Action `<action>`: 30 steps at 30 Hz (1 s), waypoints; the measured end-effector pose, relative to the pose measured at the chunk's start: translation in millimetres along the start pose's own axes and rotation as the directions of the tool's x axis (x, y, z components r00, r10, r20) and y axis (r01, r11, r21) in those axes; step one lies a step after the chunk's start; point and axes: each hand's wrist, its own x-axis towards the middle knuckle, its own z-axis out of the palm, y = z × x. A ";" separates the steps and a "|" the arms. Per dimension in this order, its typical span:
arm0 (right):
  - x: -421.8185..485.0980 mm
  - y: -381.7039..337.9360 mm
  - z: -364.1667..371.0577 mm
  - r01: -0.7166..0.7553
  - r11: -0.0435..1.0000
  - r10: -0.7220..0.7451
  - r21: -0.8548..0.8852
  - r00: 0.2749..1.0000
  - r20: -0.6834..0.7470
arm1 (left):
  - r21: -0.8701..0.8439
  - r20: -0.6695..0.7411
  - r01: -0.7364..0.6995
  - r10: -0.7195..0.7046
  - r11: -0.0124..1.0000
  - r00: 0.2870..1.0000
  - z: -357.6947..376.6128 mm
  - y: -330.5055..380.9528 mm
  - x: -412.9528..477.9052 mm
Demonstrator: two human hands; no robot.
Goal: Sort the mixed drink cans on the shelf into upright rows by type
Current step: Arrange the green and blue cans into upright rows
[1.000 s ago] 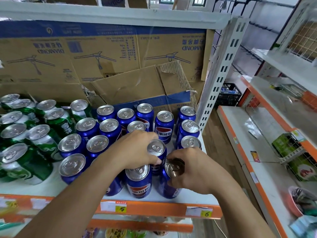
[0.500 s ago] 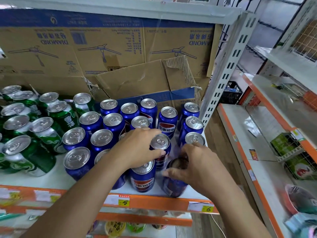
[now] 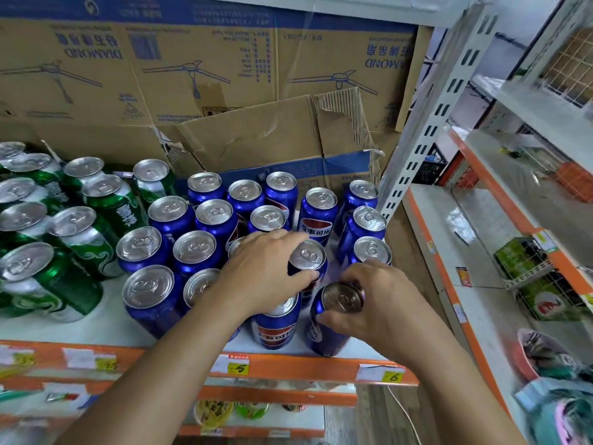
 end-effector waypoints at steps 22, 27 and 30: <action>-33.6 20.5 -9.8 -0.145 0.968 0.164 0.206 0.983 -0.078 | -0.011 0.034 0.053 -0.052 0.999 0.998 2.0 1.1 4.6; -36.5 24.3 -13.9 -0.121 0.975 0.133 0.188 0.990 -0.050 | -0.010 0.034 0.065 -0.065 0.998 0.997 1.4 3.0 4.4; -36.2 26.3 -16.3 -0.092 0.980 0.101 0.177 0.994 -0.038 | -0.007 0.034 0.073 -0.073 0.997 0.997 1.2 3.5 4.3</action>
